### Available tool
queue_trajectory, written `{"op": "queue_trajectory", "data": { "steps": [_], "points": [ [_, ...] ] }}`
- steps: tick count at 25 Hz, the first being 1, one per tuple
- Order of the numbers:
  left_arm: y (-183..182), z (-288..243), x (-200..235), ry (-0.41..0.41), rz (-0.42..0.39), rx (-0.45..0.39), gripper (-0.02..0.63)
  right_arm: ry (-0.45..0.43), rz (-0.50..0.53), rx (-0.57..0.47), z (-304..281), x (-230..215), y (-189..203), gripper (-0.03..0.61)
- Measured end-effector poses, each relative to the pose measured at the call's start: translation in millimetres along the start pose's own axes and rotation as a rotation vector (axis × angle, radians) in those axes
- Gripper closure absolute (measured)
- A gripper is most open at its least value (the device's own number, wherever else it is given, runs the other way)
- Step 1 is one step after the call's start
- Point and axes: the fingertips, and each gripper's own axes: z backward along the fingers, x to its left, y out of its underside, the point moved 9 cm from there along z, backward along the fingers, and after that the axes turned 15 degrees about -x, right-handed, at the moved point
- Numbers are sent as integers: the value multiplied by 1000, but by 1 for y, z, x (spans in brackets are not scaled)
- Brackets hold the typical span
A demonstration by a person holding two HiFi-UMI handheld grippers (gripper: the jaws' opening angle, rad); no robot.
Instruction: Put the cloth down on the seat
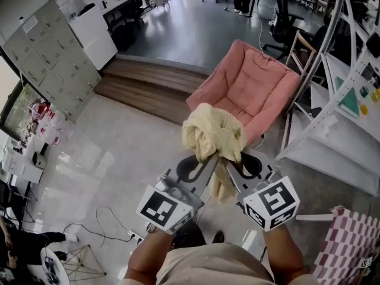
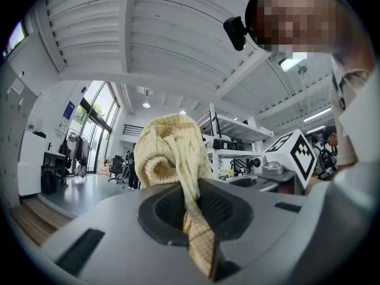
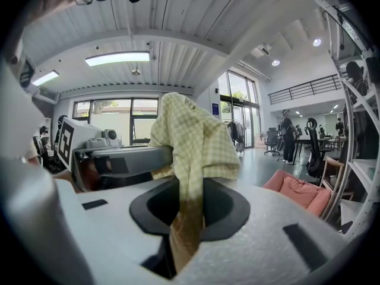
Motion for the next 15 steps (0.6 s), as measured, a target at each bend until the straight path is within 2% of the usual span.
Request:
{"op": "queue_trajectory", "data": {
  "steps": [3, 8, 15],
  "points": [
    [6, -15, 32, 35, 23, -11, 575, 37, 12, 12, -28, -13, 1, 517],
    [26, -57, 91, 142, 52, -39, 575, 139, 44, 2, -75, -48, 7, 517],
    [20, -112, 171, 247, 69, -40, 575, 235, 72, -13, -147, -86, -10, 517]
  ]
}}
